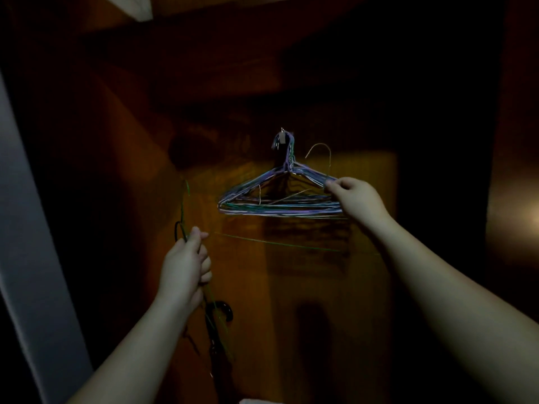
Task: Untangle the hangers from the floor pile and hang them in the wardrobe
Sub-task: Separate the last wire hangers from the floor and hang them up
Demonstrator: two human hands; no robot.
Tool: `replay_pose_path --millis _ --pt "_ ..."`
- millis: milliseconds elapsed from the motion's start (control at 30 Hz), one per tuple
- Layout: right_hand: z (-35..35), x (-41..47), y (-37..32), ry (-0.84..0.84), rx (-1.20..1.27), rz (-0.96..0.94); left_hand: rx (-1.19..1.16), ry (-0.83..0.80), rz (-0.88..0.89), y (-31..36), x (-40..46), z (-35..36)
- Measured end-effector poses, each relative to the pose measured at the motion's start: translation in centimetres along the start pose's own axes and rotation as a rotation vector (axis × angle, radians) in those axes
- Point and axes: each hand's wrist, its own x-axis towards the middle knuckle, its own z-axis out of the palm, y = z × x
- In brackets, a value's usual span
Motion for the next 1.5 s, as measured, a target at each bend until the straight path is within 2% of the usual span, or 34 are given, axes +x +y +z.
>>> replay_pose_path --millis 133,400,567,933,1367,1500 --pt "0.0 3.3 -0.4 0.022 0.027 -0.011 0.0 -0.002 -0.028 1.1 1.0 0.3" --pt "2.0 9.3 -2.7 0.096 -0.093 -0.091 -0.011 -0.043 0.03 3.4 1.5 2.3" --pt "3.3 11.3 -3.6 0.08 -0.081 -0.083 -0.016 -0.046 0.035 4.3 1.7 3.1" --pt "6.9 11.5 -1.8 -0.023 -0.148 -0.068 -0.021 -0.061 0.015 5.0 1.6 3.0" --pt "8.2 10.8 -1.0 0.072 -0.184 -0.124 -0.028 -0.046 -0.006 4.8 0.9 1.9" --pt "8.4 10.6 -0.6 0.116 -0.077 -0.106 -0.017 -0.036 0.0 4.9 0.7 1.5"
